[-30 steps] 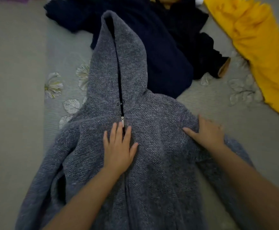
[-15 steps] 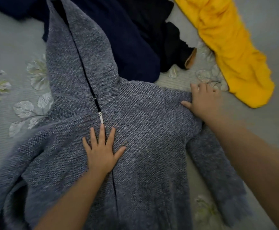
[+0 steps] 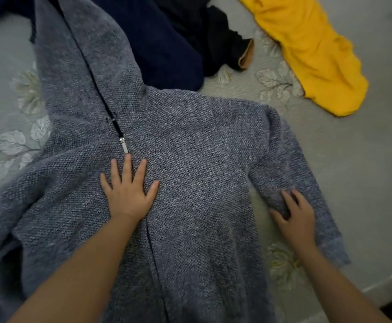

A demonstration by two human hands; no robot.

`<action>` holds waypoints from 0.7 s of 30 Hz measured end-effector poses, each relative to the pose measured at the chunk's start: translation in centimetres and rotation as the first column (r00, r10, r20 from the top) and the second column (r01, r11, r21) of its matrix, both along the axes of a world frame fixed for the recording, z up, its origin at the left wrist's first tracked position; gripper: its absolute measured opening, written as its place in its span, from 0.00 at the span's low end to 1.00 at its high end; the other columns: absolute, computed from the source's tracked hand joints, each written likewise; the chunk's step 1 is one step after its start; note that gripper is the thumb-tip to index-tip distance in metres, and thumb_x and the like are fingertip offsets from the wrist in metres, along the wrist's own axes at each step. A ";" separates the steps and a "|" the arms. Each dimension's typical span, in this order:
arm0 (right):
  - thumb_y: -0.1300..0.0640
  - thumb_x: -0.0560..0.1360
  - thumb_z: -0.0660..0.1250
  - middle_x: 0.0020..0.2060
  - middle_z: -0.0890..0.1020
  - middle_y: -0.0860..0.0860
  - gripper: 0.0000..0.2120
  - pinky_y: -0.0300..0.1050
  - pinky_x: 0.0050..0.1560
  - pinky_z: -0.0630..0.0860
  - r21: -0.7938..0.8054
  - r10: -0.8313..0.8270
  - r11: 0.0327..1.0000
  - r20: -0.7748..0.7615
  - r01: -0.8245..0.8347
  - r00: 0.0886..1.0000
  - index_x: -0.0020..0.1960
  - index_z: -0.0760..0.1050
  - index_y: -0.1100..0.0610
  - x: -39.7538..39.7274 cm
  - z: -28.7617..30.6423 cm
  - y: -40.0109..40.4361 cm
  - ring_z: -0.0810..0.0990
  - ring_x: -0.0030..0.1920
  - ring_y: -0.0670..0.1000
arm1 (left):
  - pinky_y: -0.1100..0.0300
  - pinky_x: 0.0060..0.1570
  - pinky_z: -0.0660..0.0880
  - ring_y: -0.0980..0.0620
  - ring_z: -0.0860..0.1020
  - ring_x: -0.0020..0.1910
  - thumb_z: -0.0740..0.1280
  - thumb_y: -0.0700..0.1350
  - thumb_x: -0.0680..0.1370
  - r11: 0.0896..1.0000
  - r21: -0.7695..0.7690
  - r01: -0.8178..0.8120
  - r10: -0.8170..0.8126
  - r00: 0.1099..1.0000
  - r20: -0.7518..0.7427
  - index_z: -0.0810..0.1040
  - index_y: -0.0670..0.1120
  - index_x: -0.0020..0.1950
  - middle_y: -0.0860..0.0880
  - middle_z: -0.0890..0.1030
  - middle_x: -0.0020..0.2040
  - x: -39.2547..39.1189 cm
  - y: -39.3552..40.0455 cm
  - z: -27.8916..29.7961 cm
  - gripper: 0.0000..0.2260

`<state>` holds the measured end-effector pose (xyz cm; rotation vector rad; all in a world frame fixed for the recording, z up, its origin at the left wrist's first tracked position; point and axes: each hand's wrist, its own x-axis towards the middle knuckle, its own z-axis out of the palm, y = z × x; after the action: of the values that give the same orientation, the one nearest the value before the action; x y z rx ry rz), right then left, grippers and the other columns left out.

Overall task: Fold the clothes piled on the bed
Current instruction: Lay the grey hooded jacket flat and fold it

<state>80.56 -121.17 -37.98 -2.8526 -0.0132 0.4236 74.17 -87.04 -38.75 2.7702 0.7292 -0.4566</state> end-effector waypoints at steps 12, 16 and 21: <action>0.19 0.55 0.48 0.74 0.48 0.61 0.53 0.61 0.69 0.52 -0.234 -0.108 0.971 -0.222 0.055 0.969 0.74 0.49 0.44 -1.9 1.3 -4.4 0.50 0.73 0.62 | 0.44 0.70 0.48 0.47 0.46 0.75 0.55 0.53 0.80 0.986 -0.151 0.073 -0.086 0.993 -0.081 0.50 0.51 0.76 0.49 0.48 0.77 -0.9 -10.5 4.5 0.26; 0.33 0.65 0.56 0.51 0.78 0.64 0.31 0.59 0.42 0.76 -0.136 0.118 0.984 -0.008 -0.118 0.993 0.58 0.78 0.49 -0.2 0.8 -6.4 0.78 0.45 0.64 | 0.45 0.71 0.48 0.46 0.46 0.75 0.56 0.52 0.80 0.986 -0.159 0.041 -0.046 0.998 -0.034 0.53 0.49 0.75 0.48 0.51 0.76 0.7 -15.4 4.6 0.26; 0.52 0.63 0.64 0.31 0.76 0.60 0.20 0.50 0.28 0.75 0.091 0.347 0.930 0.098 -0.356 0.933 0.49 0.82 0.60 7.6 2.0 -15.0 0.78 0.29 0.60 | 0.44 0.70 0.47 0.46 0.46 0.75 0.55 0.54 0.80 0.982 -0.173 0.070 -0.066 0.997 0.028 0.52 0.48 0.76 0.48 0.51 0.76 5.8 -21.5 4.7 0.26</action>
<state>88.19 -136.22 -35.99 -2.7575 -0.5535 0.3625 79.97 -108.56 -34.04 2.6378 0.5619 -0.4778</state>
